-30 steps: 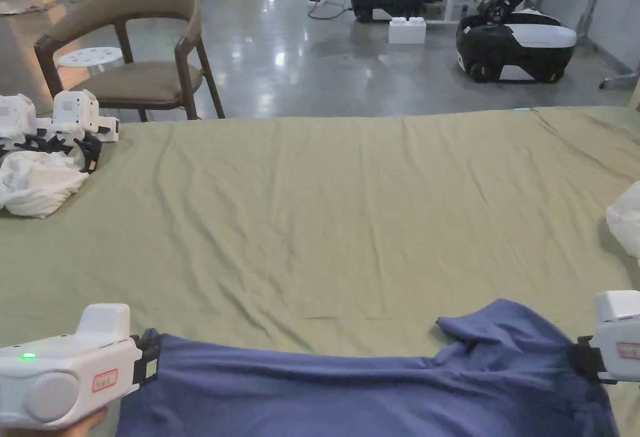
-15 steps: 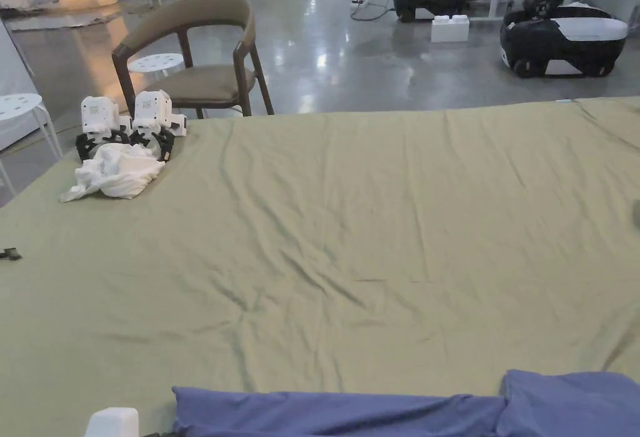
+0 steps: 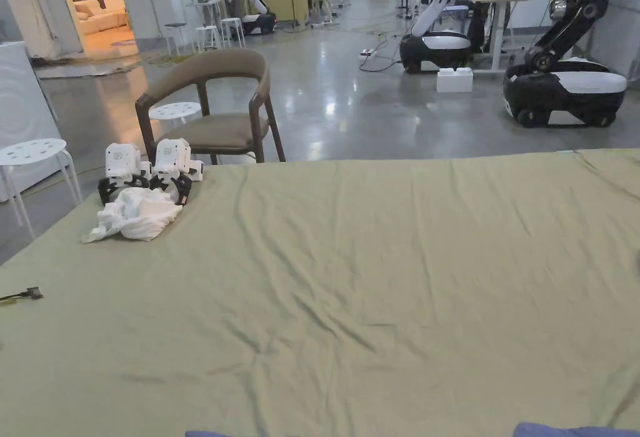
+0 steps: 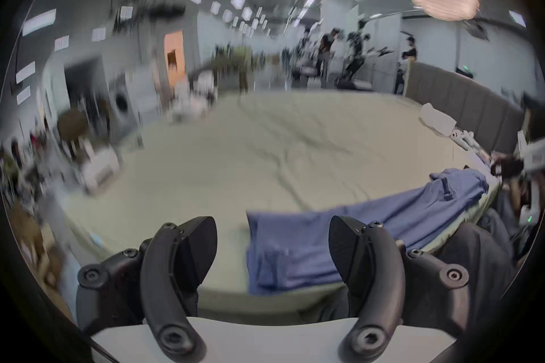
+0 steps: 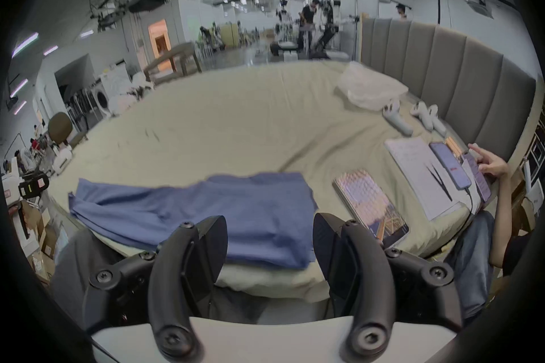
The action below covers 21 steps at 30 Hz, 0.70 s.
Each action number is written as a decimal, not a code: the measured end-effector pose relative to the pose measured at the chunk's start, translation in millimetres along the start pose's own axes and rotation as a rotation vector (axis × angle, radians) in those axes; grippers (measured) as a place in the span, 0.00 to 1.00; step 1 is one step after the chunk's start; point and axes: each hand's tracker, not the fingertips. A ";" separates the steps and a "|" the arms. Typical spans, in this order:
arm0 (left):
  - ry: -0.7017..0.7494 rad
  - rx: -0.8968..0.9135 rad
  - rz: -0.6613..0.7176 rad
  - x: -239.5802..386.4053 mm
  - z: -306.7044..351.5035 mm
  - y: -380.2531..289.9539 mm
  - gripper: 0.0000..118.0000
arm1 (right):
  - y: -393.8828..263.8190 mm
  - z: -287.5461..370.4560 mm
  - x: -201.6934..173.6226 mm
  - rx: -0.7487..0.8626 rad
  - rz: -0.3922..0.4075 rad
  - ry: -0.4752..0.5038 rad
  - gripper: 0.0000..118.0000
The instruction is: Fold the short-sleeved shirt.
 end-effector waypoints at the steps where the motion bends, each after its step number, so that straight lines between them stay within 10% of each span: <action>1: 0.010 0.076 0.004 4.5 13.7 6.8 0.69 | 2.0 10.0 -7.0 0.037 0.005 0.014 0.55; 9: 0.008 0.251 0.105 25.6 83.1 43.7 0.62 | 7.5 60.7 -59.4 0.238 0.068 0.083 0.53; 14: -0.014 0.267 0.015 42.2 100.2 45.9 0.22 | 1.0 72.3 -81.9 0.297 0.022 0.152 0.09; 21: -0.038 0.260 -0.008 47.6 100.5 45.7 0.00 | -3.8 78.3 -104.2 0.317 0.124 0.123 0.00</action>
